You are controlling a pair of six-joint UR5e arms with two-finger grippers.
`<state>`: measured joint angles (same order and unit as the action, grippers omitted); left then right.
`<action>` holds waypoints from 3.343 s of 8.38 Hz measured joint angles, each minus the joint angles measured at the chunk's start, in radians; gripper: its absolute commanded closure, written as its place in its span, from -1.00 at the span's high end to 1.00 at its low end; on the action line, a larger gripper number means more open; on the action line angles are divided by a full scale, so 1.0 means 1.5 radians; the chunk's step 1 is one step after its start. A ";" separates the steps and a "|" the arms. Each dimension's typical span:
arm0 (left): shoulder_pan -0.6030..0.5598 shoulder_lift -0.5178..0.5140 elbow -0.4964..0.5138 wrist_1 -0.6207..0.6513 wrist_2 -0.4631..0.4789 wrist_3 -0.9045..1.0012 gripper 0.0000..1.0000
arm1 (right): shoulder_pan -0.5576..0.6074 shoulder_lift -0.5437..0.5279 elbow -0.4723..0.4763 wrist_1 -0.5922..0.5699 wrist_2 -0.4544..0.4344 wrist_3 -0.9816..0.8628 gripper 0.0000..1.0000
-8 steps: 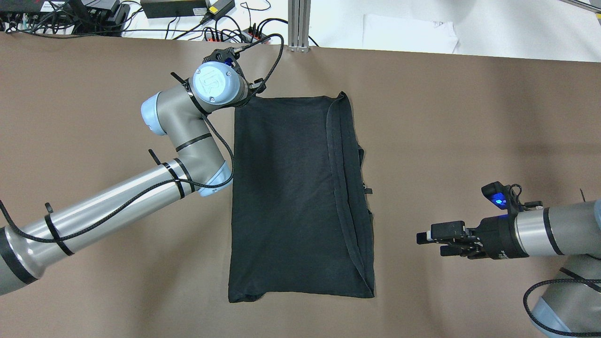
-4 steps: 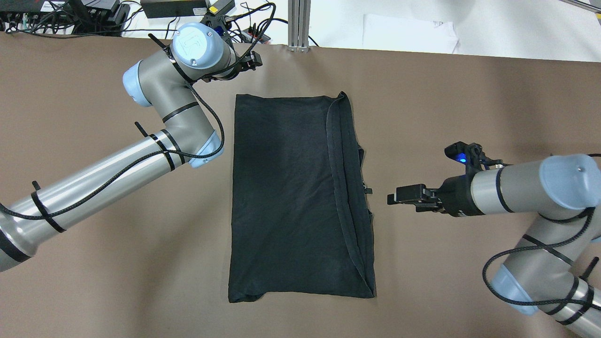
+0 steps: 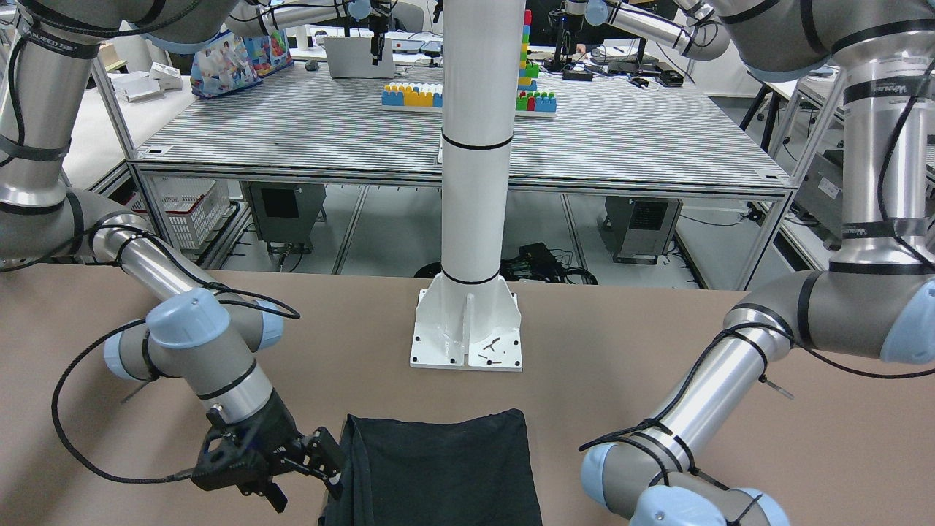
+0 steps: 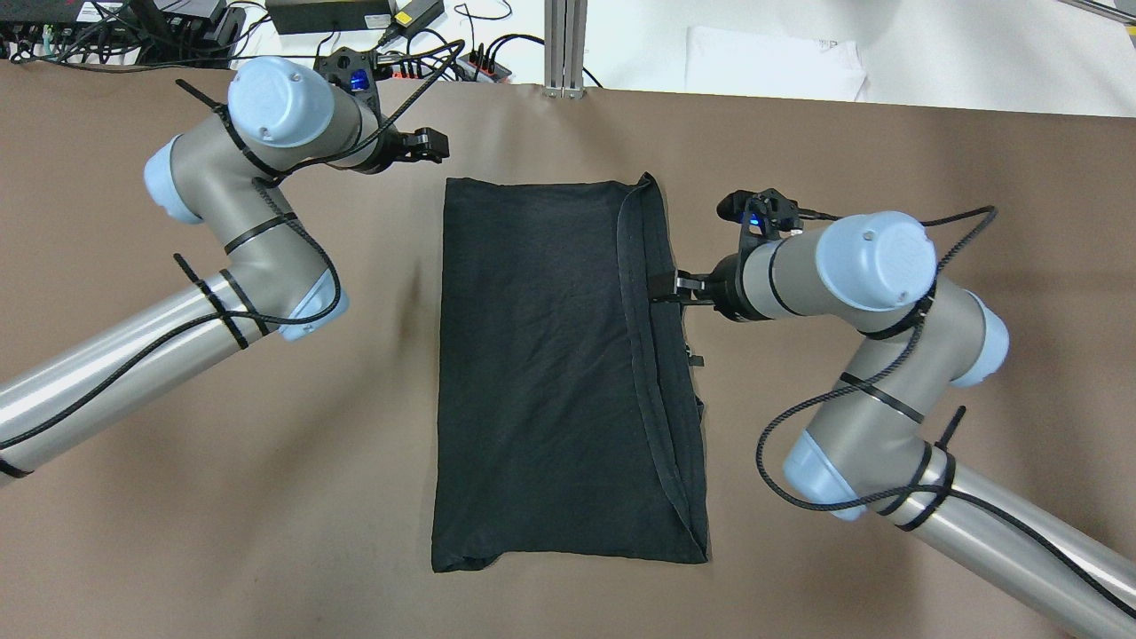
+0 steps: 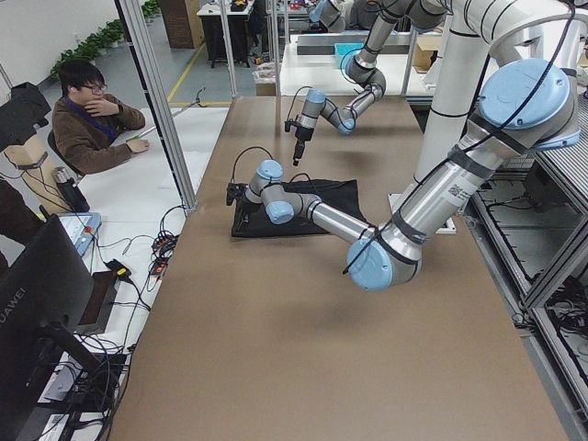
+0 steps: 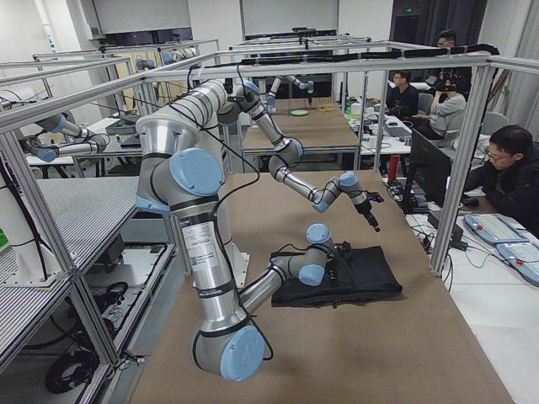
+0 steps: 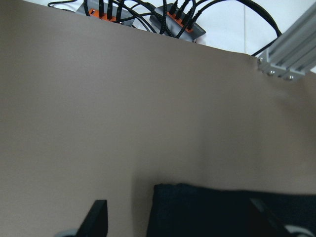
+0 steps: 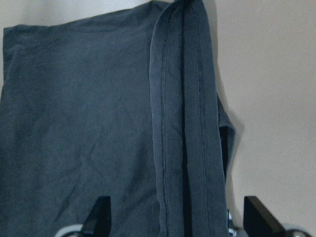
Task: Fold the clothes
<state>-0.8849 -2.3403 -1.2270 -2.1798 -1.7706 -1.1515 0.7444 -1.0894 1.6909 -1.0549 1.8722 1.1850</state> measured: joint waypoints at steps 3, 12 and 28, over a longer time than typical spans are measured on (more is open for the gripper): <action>-0.008 0.049 -0.047 -0.007 -0.012 0.025 1.00 | -0.005 0.160 -0.199 -0.007 -0.124 -0.067 0.86; -0.003 0.022 -0.005 -0.008 -0.005 0.024 1.00 | -0.060 0.315 -0.477 -0.003 -0.303 -0.163 -0.24; 0.002 0.020 -0.003 -0.010 -0.004 0.011 1.00 | -0.048 0.310 -0.478 0.001 -0.305 -0.197 -1.00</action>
<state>-0.8821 -2.3102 -1.2322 -2.1942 -1.7763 -1.1343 0.6717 -0.6249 0.9739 -1.0536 1.4154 0.8893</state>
